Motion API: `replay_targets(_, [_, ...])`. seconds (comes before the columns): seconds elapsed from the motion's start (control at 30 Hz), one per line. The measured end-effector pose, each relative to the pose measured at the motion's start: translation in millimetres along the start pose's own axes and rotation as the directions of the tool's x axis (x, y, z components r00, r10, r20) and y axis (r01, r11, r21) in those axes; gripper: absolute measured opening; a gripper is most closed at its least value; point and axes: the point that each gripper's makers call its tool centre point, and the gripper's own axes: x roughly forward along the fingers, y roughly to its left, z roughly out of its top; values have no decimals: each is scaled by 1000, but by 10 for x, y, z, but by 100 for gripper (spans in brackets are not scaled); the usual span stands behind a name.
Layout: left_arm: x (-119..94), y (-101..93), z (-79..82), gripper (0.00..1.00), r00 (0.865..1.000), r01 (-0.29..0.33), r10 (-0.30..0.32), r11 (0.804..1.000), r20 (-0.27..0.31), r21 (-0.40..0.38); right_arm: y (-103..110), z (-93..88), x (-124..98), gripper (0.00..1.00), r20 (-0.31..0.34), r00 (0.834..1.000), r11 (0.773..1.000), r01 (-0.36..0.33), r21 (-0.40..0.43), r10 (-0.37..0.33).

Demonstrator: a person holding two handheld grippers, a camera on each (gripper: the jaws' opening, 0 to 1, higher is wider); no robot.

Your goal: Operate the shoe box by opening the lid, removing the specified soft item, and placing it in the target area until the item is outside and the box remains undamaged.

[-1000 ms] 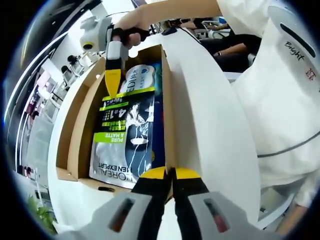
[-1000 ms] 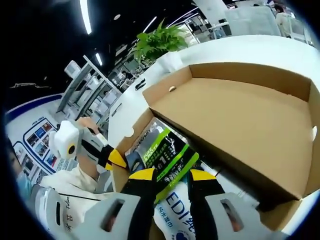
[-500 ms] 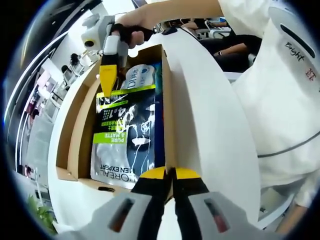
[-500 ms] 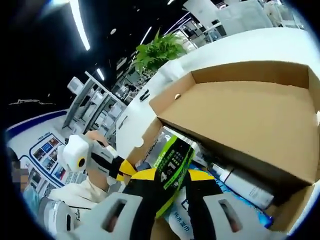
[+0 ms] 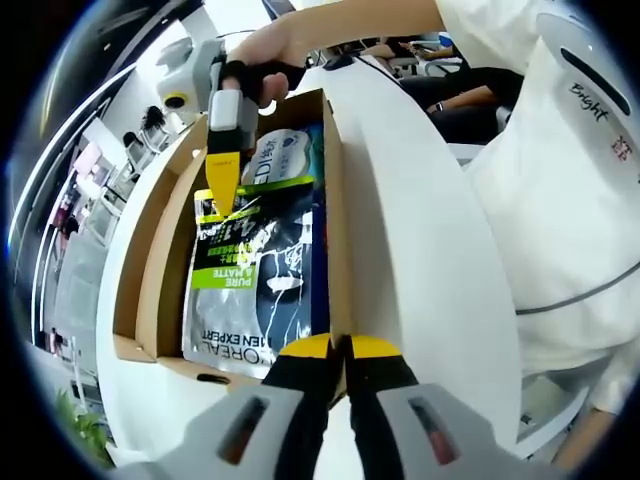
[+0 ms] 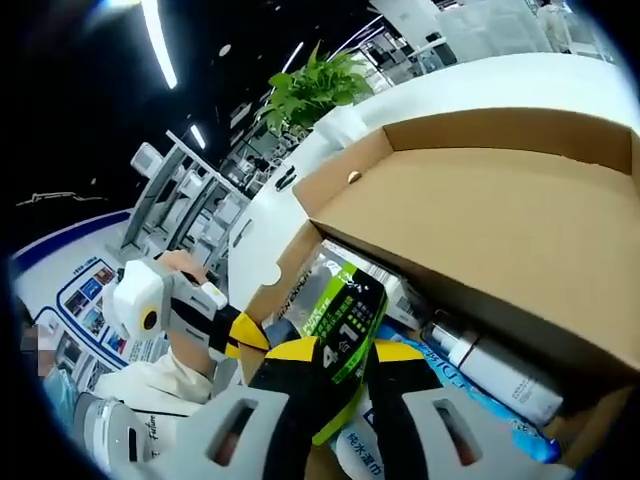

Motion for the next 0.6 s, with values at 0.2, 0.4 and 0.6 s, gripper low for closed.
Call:
replay_targets(0.2, [0, 1, 1, 3, 1000, 0, 0, 1000, 1, 0, 141, 94, -60, 15, 37, 993, 989, -115, 88, 112])
replay_targets(0.4, [0, 4, 0, 3, 1000, 1, -1, 1000, 1, 1, 355, 178, -67, 11, 85, 976, 971, -210, 117, 201])
replay_targets(0.6, [-1, 5, -2, 4, 1000, -1, 1, 1000, 1, -1, 310, 187, 28, 11, 80, 983, 978, -172, 119, 163])
